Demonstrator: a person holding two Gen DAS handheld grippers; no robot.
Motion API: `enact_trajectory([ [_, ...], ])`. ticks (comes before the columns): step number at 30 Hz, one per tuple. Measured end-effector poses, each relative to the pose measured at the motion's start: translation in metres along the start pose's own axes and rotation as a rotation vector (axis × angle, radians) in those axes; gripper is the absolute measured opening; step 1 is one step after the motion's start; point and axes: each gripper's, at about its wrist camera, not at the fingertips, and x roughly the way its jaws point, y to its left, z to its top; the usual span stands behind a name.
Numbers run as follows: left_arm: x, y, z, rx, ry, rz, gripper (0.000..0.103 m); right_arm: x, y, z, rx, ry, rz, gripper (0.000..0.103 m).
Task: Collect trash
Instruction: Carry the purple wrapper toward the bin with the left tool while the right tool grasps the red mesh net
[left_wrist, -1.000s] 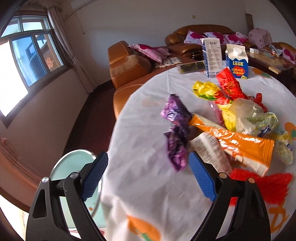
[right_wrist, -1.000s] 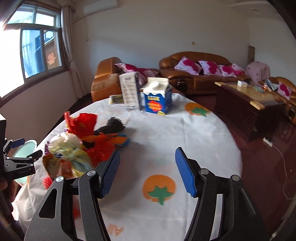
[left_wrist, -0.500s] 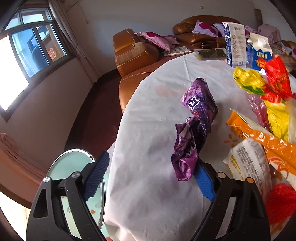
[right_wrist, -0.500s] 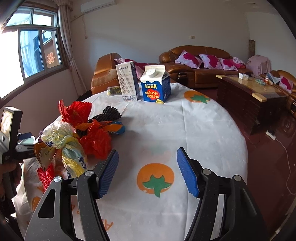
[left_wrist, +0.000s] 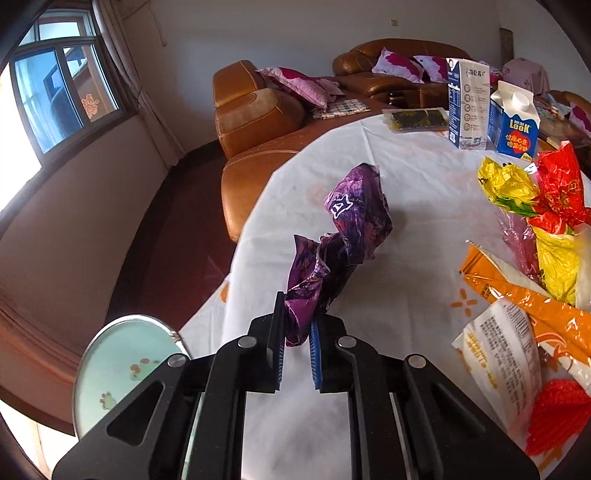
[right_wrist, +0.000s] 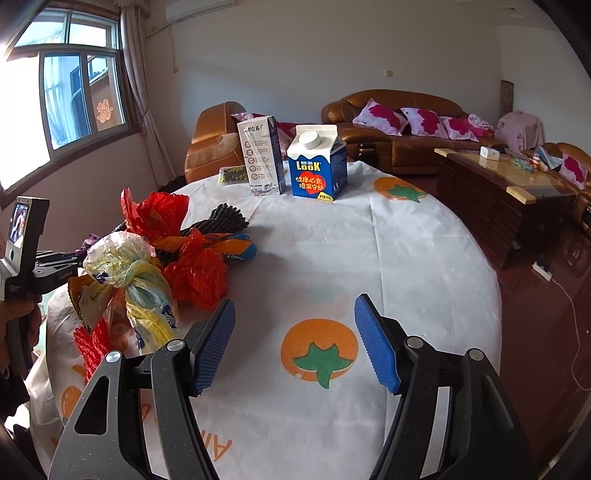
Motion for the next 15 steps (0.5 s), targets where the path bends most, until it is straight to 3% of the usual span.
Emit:
enact_trajectory([
  [8,-0.060,0.024,-0.015,0.046,-0.111,0.024,0.010,-0.002,0.002,0.001,0.011,-0.010,0.013,0.067],
  [15,-0.108,0.040,-0.048,0.061,-0.146,0.011,0.010,-0.008,0.018,0.005,-0.005,-0.023,0.041,0.067],
])
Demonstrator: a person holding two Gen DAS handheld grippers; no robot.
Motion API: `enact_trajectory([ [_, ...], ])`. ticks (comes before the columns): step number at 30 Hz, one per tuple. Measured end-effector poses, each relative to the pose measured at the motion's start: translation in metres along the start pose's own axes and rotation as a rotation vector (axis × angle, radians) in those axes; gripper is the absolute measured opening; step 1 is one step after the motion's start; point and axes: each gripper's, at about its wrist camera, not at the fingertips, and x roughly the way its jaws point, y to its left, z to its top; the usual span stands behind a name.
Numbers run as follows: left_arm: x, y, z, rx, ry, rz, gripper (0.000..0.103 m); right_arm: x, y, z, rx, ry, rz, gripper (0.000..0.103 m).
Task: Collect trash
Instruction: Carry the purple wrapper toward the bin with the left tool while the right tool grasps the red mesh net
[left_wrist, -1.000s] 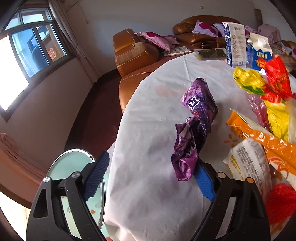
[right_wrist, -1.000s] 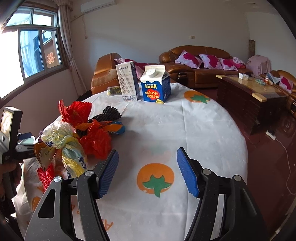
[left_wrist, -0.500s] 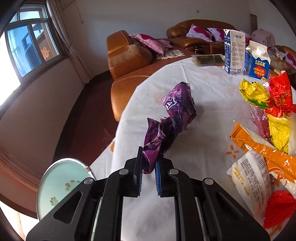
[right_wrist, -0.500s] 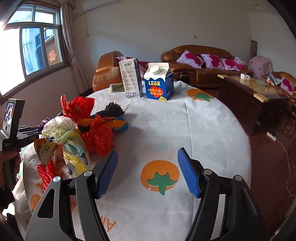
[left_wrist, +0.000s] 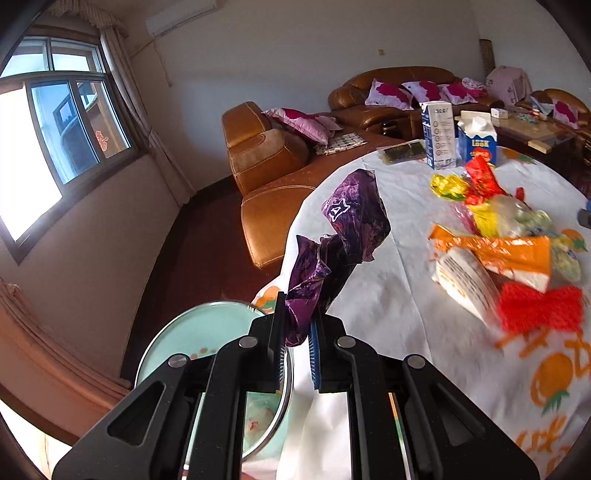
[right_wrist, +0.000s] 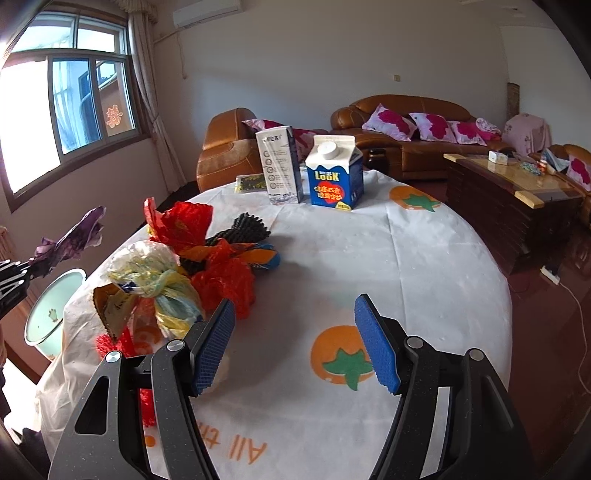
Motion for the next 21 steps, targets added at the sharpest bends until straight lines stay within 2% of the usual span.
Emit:
enact_trajectory([
  [13,-0.061,0.005,-0.049,0.007,-0.019,-0.024,0.010,-0.021,0.039,-0.010,-0.050,-0.002,0.050,0.066],
  [16,-0.070,0.010,-0.058,-0.001,-0.019,-0.014,0.010,-0.026,0.062,-0.020,-0.096,0.013,0.082,0.061],
  [21,-0.076,0.023,-0.074,-0.024,-0.002,-0.001,0.010,-0.024,0.092,-0.031,-0.152,0.050,0.135,0.048],
])
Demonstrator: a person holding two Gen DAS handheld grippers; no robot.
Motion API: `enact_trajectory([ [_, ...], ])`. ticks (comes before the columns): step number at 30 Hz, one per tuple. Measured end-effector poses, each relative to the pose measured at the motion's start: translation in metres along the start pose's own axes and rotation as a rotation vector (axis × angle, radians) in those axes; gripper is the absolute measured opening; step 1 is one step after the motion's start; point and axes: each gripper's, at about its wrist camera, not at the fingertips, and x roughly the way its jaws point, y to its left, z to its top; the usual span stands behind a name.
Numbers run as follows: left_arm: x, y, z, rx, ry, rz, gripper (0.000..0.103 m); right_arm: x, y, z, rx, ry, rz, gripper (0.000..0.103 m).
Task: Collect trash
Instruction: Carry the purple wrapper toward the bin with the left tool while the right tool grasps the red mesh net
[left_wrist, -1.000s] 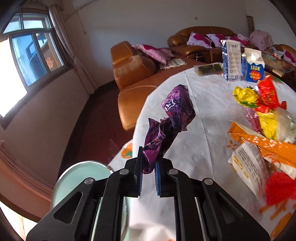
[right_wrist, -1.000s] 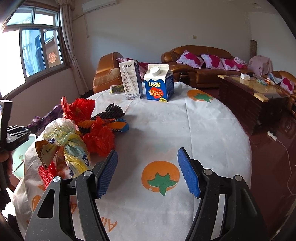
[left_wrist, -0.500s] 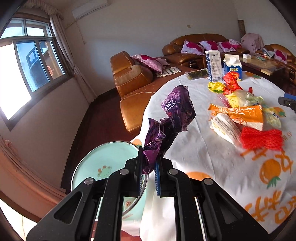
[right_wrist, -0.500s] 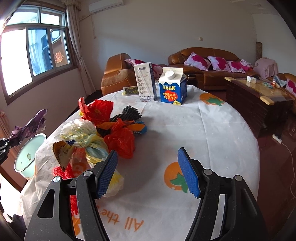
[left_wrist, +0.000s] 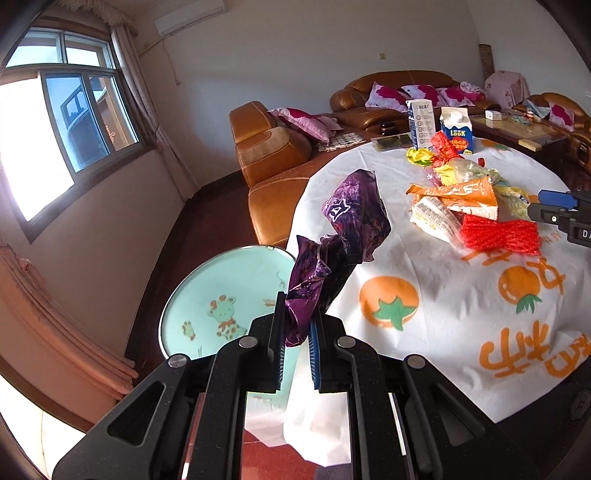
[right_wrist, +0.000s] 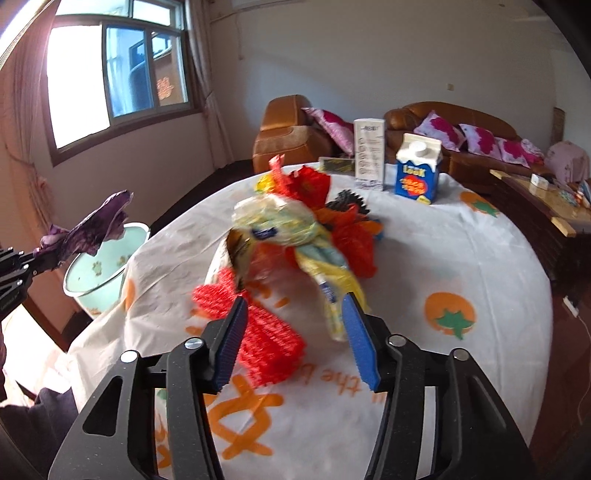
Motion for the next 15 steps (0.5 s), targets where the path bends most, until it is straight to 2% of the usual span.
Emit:
enact_trajectory([
  [2,0.002,0.004,-0.004,-0.008,0.010,0.006,0.010,0.006,0.003,-0.003,-0.003,0.024,0.008,0.042],
  [7,0.002,0.011,-0.004,-0.025,0.008,0.007,0.011,0.025,0.003,-0.013,0.001,0.116,0.025,0.035],
  [9,0.001,0.010,-0.004,-0.022,0.006,0.001,0.011,0.026,0.003,-0.015,0.008,0.133,0.051,0.023],
  [12,0.001,0.010,-0.003,-0.024,0.005,0.000,0.011,0.021,0.005,-0.013,-0.001,0.122,0.089,0.013],
  [15,0.000,0.014,0.000,-0.035,-0.004,0.010,0.011,0.012,0.008,-0.008,-0.011,0.090,0.119,0.011],
])
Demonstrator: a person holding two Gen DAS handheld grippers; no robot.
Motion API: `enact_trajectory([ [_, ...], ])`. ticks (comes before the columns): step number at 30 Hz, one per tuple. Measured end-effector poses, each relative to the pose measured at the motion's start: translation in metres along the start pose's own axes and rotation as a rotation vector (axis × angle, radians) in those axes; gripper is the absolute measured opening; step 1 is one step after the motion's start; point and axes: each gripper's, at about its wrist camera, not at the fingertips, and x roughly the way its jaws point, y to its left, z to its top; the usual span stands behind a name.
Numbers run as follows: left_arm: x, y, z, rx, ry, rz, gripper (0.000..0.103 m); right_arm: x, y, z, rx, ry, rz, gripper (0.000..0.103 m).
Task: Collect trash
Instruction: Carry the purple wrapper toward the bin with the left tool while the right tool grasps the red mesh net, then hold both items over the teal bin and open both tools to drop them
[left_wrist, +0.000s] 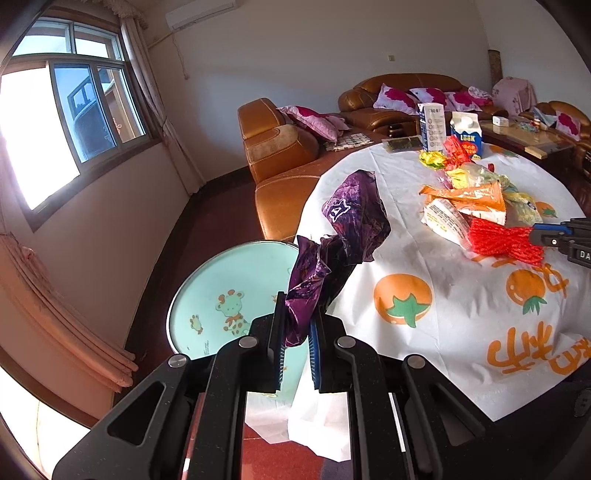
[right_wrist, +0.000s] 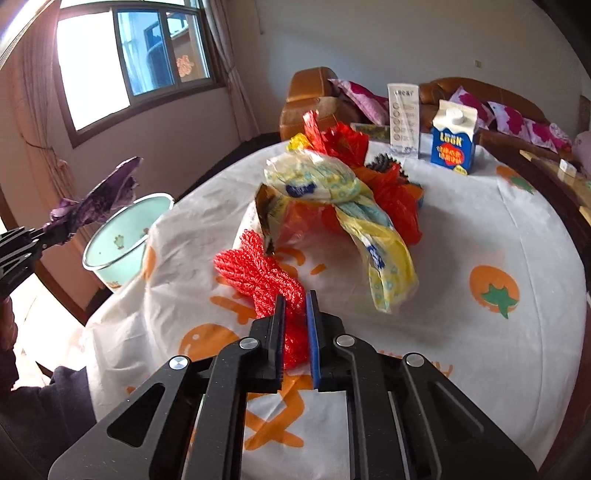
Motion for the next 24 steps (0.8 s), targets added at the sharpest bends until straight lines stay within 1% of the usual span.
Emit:
enact_trajectory([
  [6,-0.004,0.013,0.006,-0.029,-0.016,0.026,0.010,-0.022,0.017,0.011,-0.057,-0.076,0.043,0.010],
  [11,-0.005,0.024,0.009,-0.042,-0.027,0.055,0.010,-0.033,0.026,0.021,-0.070,-0.115,0.059,0.010],
  [18,0.003,0.041,0.009,-0.051,-0.004,0.094,0.011,-0.026,0.040,0.042,-0.102,-0.135,0.085,0.010],
  [24,0.012,0.058,0.005,-0.078,0.018,0.114,0.011,-0.016,0.058,0.062,-0.164,-0.143,0.106,0.010],
])
